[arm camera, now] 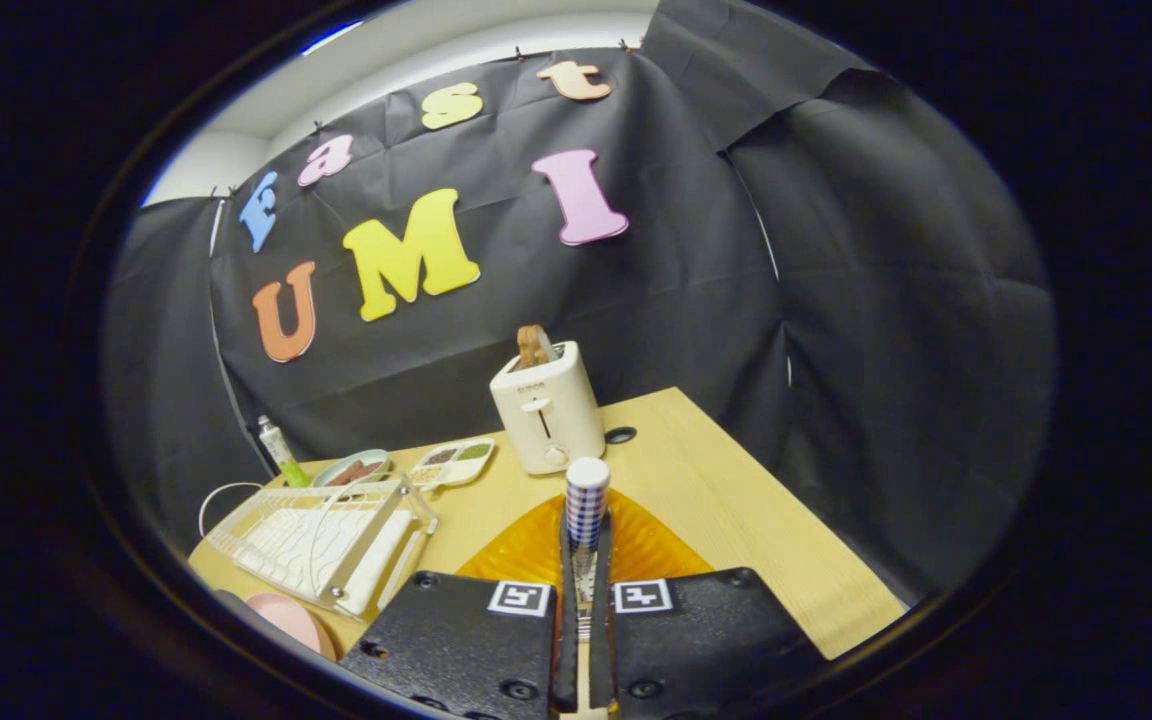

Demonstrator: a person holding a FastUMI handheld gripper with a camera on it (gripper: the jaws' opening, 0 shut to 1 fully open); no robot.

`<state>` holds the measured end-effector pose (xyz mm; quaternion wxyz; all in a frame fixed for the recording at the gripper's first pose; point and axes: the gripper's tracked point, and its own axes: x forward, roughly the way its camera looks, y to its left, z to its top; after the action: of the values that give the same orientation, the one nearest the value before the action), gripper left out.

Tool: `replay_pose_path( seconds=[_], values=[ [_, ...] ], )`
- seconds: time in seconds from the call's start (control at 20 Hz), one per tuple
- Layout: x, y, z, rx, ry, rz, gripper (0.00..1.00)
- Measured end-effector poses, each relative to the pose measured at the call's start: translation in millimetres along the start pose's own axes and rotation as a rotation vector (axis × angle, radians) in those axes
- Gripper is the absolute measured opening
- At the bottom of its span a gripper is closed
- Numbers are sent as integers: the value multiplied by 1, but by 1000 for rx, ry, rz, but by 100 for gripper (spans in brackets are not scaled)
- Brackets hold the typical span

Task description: Take the plate from the dish rack, then take the spoon from the basket and place it into the plate.

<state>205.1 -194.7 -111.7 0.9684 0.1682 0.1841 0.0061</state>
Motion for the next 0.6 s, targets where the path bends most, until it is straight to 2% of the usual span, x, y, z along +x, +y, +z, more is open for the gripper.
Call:
replay_pose_path(
  seconds=[0.3,0.6],
  values=[
    [-21,-3,53,-71,-94,-118,9],
    [-69,39,109,-125,-215,-155,9]
  ],
)
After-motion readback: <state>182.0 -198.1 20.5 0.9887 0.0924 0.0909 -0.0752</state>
